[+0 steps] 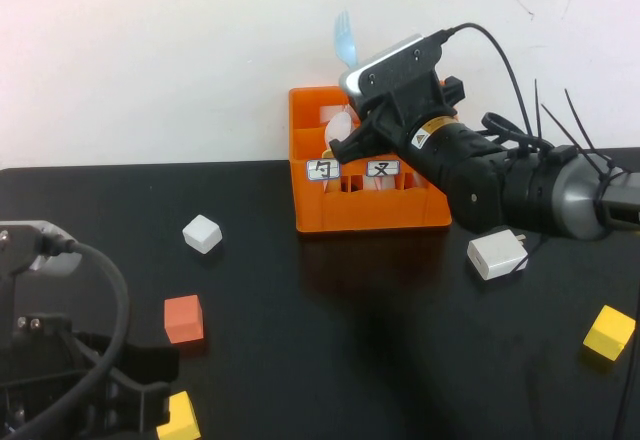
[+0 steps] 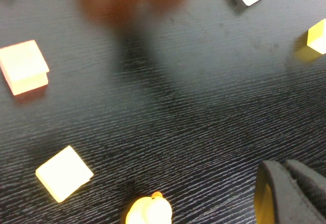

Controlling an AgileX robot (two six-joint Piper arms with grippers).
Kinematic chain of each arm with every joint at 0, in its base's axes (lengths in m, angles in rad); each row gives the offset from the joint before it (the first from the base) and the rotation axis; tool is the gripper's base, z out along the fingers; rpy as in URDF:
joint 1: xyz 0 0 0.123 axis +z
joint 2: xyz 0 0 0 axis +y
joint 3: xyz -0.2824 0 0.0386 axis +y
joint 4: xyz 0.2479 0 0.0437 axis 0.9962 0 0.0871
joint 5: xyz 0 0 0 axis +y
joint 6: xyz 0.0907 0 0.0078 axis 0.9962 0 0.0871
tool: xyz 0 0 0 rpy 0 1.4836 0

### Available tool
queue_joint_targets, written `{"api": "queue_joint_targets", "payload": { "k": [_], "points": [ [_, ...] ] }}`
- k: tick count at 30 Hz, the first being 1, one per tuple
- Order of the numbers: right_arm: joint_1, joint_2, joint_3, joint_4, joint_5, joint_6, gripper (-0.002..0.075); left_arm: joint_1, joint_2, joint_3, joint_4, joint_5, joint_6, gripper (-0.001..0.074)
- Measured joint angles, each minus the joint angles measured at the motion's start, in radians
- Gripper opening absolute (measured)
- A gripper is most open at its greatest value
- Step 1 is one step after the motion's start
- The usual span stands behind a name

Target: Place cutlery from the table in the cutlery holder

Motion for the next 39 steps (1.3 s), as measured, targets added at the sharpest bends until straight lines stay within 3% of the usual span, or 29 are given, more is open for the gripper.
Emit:
{"api": "queue_joint_targets", "payload": {
  "k": [8, 15, 19, 23, 26, 34, 39],
  "points": [
    [0.0, 0.0, 0.0, 0.004, 0.001, -0.004, 0.0278, 0.0, 0.0, 0.0, 0.0, 0.0, 0.0, -0.0001],
    [0.0, -0.004, 0.0, 0.004, 0.001, -0.002, 0.0293, 0.0, 0.0, 0.0, 0.0, -0.007, 0.002, -0.0001],
    [0.0, -0.063, 0.0, 0.004, 0.045, -0.002, 0.0241, 0.0, -0.007, 0.0, 0.0, -0.021, 0.002, -0.0001],
    [0.0, -0.196, 0.0, -0.01, 0.221, -0.032, 0.0081, 0.0, -0.052, 0.0, 0.0, -0.056, 0.032, -0.0001],
    [0.0, -0.311, 0.0, -0.014, 0.383, -0.105, 0.0023, 0.0, -0.107, 0.0, 0.009, -0.095, 0.068, -0.0001],
    [0.021, -0.527, 0.0, -0.024, 0.793, -0.268, 0.0, 0.0, -0.309, 0.124, 0.048, -0.263, 0.08, -0.0001],
    [0.083, -0.646, 0.085, -0.024, 0.859, -0.307, 0.0, 0.0, -0.487, 0.234, 0.136, -0.329, 0.082, -0.0001]
  ]
}}
